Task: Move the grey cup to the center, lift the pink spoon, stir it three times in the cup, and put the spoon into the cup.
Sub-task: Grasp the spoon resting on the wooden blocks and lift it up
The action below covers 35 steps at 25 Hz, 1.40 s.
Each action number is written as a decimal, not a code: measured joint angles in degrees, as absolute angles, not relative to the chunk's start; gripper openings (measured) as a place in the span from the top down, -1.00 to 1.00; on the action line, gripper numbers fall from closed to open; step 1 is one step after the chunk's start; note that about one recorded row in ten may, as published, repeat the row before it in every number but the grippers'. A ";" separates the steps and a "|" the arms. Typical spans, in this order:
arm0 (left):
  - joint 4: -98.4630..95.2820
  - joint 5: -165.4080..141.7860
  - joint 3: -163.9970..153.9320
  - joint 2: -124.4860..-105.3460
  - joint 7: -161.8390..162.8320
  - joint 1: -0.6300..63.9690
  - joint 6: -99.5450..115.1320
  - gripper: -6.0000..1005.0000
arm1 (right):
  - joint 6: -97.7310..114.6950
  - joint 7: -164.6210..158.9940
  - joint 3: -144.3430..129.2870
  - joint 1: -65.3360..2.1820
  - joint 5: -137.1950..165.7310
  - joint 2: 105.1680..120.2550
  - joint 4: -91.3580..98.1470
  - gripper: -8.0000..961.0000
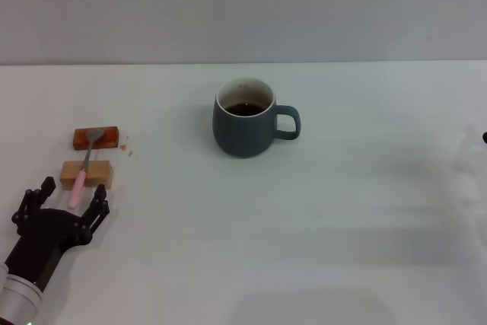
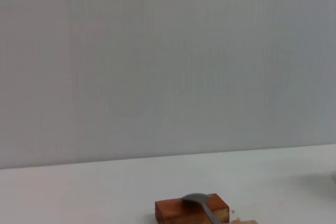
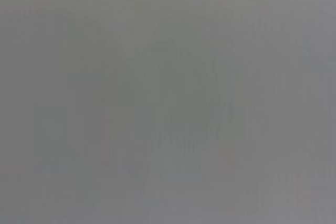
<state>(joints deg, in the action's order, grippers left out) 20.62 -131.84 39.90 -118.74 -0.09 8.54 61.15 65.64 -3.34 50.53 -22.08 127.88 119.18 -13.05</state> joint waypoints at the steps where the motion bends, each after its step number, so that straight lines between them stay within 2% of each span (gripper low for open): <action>1: 20.63 -131.84 39.91 -118.74 -0.09 8.54 61.16 -0.70 | 65.64 -3.34 50.53 -22.08 127.88 119.18 -13.05 0.99; 13: 21.12 -131.88 40.49 -118.82 -0.03 8.19 60.77 -0.64 | 65.57 -3.34 50.54 -22.45 127.88 119.18 -12.93 0.98; 18: 21.27 -132.00 39.99 -118.83 -0.01 8.10 60.71 -0.19 | 65.56 -3.34 50.54 -22.42 127.90 119.18 -12.91 0.98; 35: 20.95 -132.14 39.94 -118.71 0.00 8.61 60.36 -0.17 | 65.56 -3.34 50.36 -22.24 127.97 119.18 -12.92 0.99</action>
